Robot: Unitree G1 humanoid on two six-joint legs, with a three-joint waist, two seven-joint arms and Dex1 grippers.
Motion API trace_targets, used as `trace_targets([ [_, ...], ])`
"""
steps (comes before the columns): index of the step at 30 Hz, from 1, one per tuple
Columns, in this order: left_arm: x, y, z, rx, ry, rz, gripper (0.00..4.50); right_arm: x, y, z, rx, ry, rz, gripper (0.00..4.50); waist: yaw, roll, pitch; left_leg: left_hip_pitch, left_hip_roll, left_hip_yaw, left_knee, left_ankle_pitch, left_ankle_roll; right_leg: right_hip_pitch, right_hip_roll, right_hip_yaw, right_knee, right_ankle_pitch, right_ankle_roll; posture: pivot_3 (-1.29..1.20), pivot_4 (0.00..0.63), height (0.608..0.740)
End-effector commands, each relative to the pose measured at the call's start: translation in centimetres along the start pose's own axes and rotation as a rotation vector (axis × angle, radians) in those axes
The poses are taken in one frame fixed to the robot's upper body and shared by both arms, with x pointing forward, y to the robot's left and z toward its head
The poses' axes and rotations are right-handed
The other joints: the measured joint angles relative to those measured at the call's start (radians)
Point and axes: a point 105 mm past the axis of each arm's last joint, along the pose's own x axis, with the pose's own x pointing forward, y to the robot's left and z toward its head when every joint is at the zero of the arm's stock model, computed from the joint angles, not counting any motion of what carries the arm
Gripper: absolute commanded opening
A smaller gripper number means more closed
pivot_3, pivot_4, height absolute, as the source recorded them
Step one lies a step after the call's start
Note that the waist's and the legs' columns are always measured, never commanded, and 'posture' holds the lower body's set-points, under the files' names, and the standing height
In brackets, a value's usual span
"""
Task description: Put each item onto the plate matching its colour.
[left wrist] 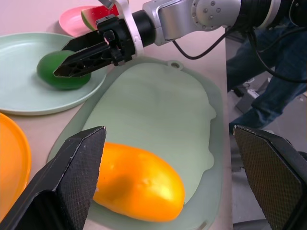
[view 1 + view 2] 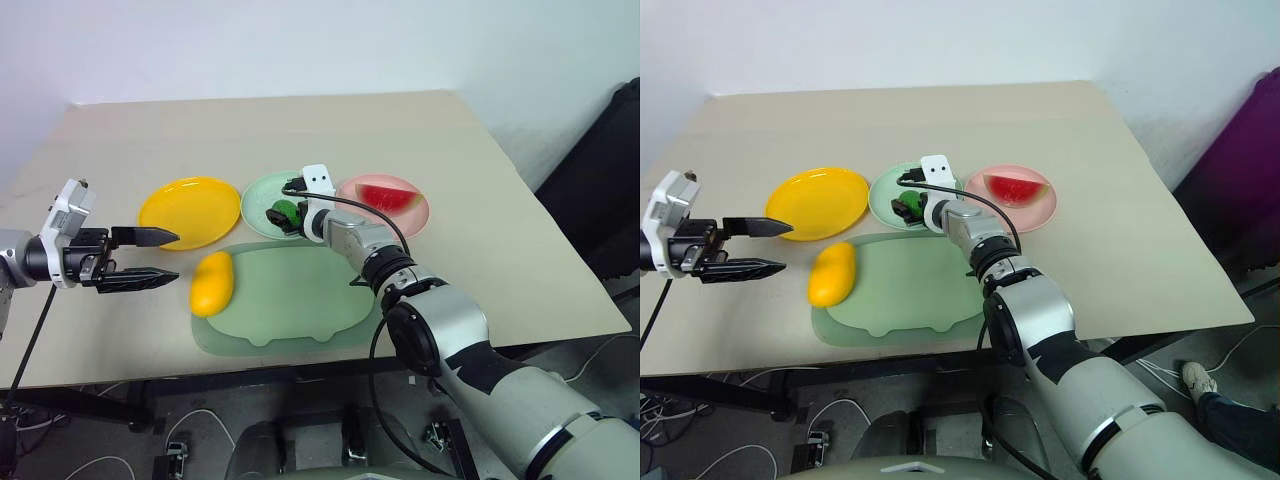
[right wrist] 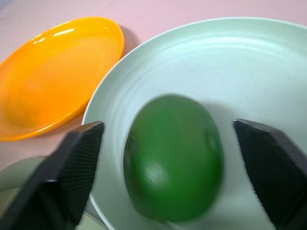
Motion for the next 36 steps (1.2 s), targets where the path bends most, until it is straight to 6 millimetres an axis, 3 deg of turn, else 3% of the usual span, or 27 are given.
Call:
trace_targets([
  [1,-0.8,-0.2,1.3,0.045,-0.010,0.015,4.50,0.0,0.6,2.4,-0.053,-0.064,0.006,4.49,-0.001,0.000,0.000,0.000,0.000,0.000,0.000,0.000,0.000,0.000,0.000,0.000,0.000,0.000,0.000,0.00,0.150,0.740],
  [7,-0.7,-0.2,1.2,0.041,-0.010,0.014,4.50,-0.2,0.9,3.7,-0.013,-0.121,0.040,4.49,0.000,0.000,0.000,0.000,0.000,0.000,0.000,0.000,0.000,0.000,0.000,0.000,0.000,0.000,0.000,0.00,0.150,0.740],
  [15,-0.4,0.0,1.2,0.041,-0.015,0.008,4.50,-1.1,1.6,7.5,0.094,-0.257,0.128,4.49,0.000,0.000,0.000,0.000,0.000,0.000,0.000,0.000,0.000,0.000,0.000,0.000,0.001,0.001,0.001,0.00,0.150,0.740],
  [22,-0.3,0.0,1.3,0.035,-0.009,0.006,4.50,-2.6,1.5,9.6,0.064,-0.271,0.176,4.49,0.001,0.000,0.000,0.000,0.000,0.000,0.001,0.000,0.000,0.000,0.000,0.000,0.001,0.001,0.001,0.00,0.150,0.740],
  [26,-0.3,-0.2,1.4,0.027,-0.005,0.005,4.50,-4.0,1.5,9.8,0.008,-0.270,0.188,4.49,0.002,0.000,0.000,0.000,0.000,0.000,0.001,0.000,0.000,0.000,0.000,0.000,0.001,0.001,0.001,0.00,0.150,0.740],
  [32,-0.1,-0.5,2.1,0.039,-0.002,0.020,4.50,-6.9,0.0,9.0,0.075,-0.273,0.139,4.49,0.003,0.000,0.000,0.000,0.000,-0.001,0.001,0.000,0.000,0.001,-0.001,0.000,0.001,0.001,0.001,0.00,0.150,0.740],
  [36,0.2,-0.8,2.3,0.051,-0.006,0.011,4.50,-9.3,0.3,8.9,0.090,-0.269,0.185,4.49,0.002,0.000,0.000,0.000,0.000,-0.002,0.001,0.000,0.000,0.000,-0.001,0.000,0.001,0.000,0.000,0.00,0.150,0.740],
])
